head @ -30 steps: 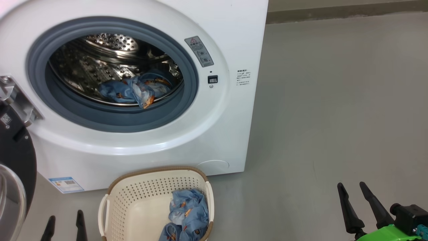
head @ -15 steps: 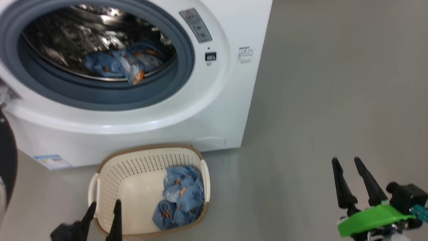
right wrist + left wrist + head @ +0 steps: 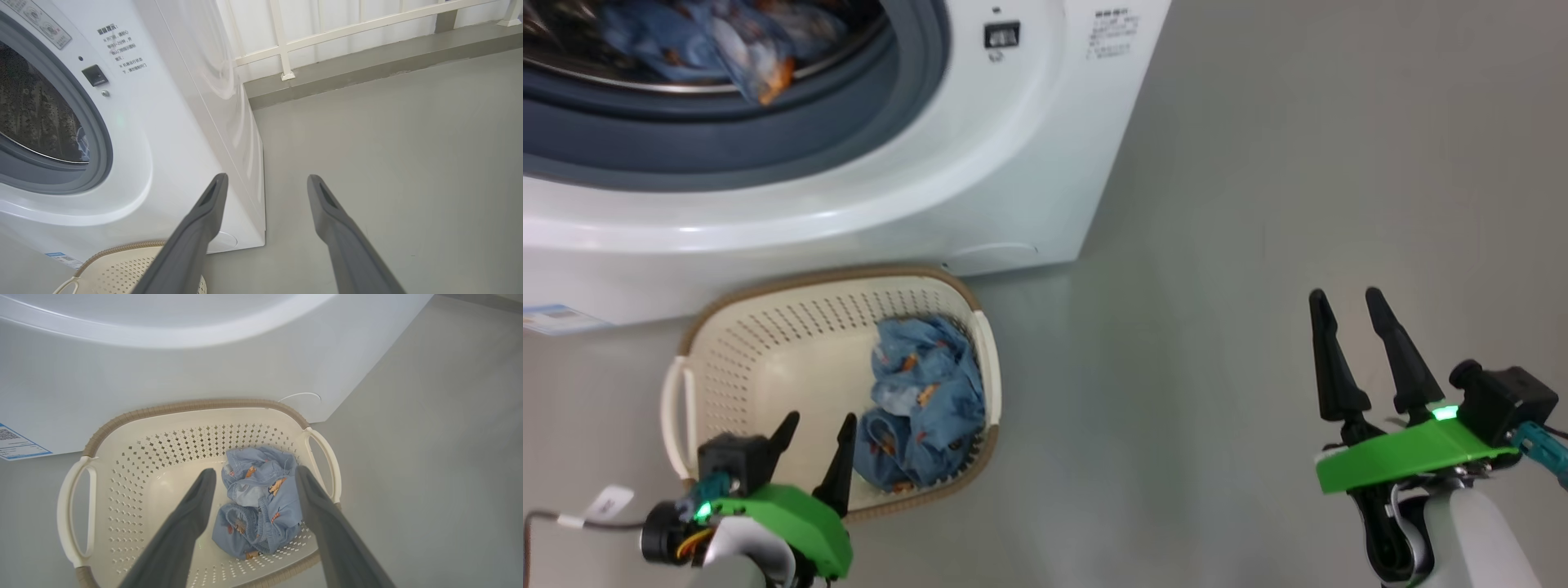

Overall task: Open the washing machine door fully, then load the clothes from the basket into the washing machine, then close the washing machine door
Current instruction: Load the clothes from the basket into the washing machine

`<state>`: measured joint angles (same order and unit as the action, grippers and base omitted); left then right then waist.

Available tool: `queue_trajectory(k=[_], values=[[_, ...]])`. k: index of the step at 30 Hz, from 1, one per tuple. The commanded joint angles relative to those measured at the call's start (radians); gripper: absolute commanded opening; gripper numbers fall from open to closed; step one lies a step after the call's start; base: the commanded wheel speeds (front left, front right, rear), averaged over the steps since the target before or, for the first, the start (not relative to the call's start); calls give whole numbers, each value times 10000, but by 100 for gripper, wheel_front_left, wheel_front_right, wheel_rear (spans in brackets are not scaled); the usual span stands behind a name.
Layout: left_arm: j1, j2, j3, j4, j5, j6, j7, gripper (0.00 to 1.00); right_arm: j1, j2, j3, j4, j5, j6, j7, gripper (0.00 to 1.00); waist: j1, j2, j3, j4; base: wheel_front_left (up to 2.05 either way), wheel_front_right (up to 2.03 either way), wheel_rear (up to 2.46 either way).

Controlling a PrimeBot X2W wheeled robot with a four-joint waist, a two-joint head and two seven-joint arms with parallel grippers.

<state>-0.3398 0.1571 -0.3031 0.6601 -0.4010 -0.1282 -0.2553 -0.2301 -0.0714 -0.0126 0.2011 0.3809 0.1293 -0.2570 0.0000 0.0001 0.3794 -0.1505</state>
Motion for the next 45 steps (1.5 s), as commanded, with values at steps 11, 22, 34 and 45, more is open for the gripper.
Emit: queue_trajectory(k=[11, 22, 34, 45], values=[[-2688, 794, -3024, 2169, -1967, -25, -65, 100, -932, 195, 392, -450, 61, 14, -48, 100, 0, -1, 2309, -1017, 0, 0, 0], [-4439, 1303, -5704, 3200, -4036, -25, 390, 100, -1522, 210, 733, -711, 537, 14, -48, 100, 0, -1, 3490, -1469, 0, 0, 0], [-5703, 1643, -7639, 3536, -5781, -25, 809, 100, -1726, 211, 828, -985, 557, 14, -48, 100, 0, -1, 4348, -1583, 0, 0, 0], [-6098, 1616, -8721, 3982, -6865, -25, 992, 86, -1475, 211, 885, -1263, 417, 14, -48, 100, 0, -1, 4413, -1710, 0, 0, 0]])
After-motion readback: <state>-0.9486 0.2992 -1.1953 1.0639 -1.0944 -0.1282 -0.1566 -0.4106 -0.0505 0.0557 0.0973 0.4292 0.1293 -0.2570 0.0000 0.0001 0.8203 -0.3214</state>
